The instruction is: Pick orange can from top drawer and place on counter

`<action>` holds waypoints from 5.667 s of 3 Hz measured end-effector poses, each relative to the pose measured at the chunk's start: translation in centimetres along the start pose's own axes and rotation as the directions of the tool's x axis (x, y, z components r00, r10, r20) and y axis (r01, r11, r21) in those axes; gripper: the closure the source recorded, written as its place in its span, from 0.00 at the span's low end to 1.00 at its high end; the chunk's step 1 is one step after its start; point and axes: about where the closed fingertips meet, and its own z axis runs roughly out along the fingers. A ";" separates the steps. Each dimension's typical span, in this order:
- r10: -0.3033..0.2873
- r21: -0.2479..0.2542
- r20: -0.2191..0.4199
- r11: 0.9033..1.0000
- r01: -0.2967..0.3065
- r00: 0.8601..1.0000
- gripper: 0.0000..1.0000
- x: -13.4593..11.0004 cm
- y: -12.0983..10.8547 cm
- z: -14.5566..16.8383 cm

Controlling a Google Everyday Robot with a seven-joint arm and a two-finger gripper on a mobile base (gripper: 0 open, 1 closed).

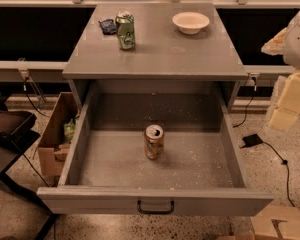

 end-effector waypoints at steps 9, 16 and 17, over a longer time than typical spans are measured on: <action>0.246 -0.140 0.844 0.959 -0.248 0.476 0.00 -11.4 -2.3 24.4; 0.476 -0.403 0.807 0.877 -0.262 0.349 1.00 -15.8 -4.4 30.2; 0.472 -0.369 0.820 0.868 -0.332 0.323 1.00 -11.1 -9.4 24.7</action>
Offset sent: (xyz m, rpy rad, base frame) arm -0.0029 -0.0137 -0.0485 0.3038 0.0304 -0.0700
